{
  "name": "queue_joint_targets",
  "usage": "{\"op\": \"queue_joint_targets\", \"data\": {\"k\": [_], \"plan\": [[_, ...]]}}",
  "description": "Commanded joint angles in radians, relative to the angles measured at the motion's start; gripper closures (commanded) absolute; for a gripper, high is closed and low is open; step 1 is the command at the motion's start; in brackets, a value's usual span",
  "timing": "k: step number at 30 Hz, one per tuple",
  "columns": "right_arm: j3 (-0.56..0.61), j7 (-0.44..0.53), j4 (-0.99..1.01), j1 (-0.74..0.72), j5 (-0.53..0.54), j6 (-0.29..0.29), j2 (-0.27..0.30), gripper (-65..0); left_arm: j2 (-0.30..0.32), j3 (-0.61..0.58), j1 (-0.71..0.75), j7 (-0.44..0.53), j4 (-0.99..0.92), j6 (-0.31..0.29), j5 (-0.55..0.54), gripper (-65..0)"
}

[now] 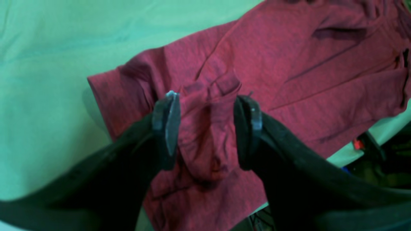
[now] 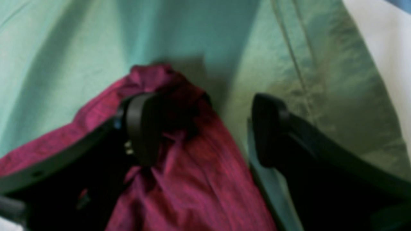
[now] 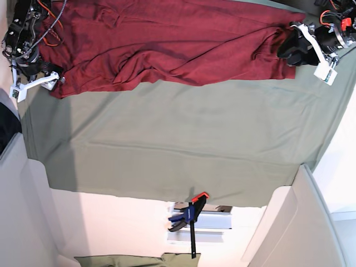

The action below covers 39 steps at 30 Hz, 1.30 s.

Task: Fold the T-shirt properly
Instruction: 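Hold the shirt side edges with both grippers and pull them taut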

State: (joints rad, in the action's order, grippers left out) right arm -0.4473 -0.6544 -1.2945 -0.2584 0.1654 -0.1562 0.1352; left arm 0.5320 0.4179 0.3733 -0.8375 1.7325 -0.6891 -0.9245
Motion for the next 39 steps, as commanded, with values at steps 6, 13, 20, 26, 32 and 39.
{"op": "queue_joint_targets", "data": {"k": [6, 13, 20, 26, 32, 39], "plan": [[-0.002, 0.038, -0.001, -0.030, 0.001, 0.011, 0.011, -42.4, 0.019, 0.007, -0.006, 0.024, 0.015, -0.009, -0.018, -30.9], [0.005, 0.061, 0.058, -0.032, 0.018, 0.011, 0.010, -42.3, 0.019, 0.007, -0.005, 0.026, 0.015, -0.009, -0.018, -30.9], [0.005, 0.059, 0.058, -0.032, 0.018, 0.011, 0.011, -12.8, 0.019, 0.007, -0.005, 0.026, 0.015, -0.009, -0.018, -30.9], [0.005, 0.042, 0.056, -0.032, 0.018, 0.011, 0.011, 0.0, 0.019, 0.007, -0.005, 0.026, 0.015, -0.009, -0.018, -30.9], [0.005, -0.041, 0.018, -0.023, 0.017, 0.010, 0.011, 0.0, 0.020, 0.007, -0.005, 0.025, 0.015, -0.009, -0.018, -30.9], [0.005, -0.083, -0.148, 0.071, 0.014, 0.010, 0.012, 0.0, 0.020, 0.007, -0.005, 0.003, 0.015, -0.009, -0.038, -30.9]]}}
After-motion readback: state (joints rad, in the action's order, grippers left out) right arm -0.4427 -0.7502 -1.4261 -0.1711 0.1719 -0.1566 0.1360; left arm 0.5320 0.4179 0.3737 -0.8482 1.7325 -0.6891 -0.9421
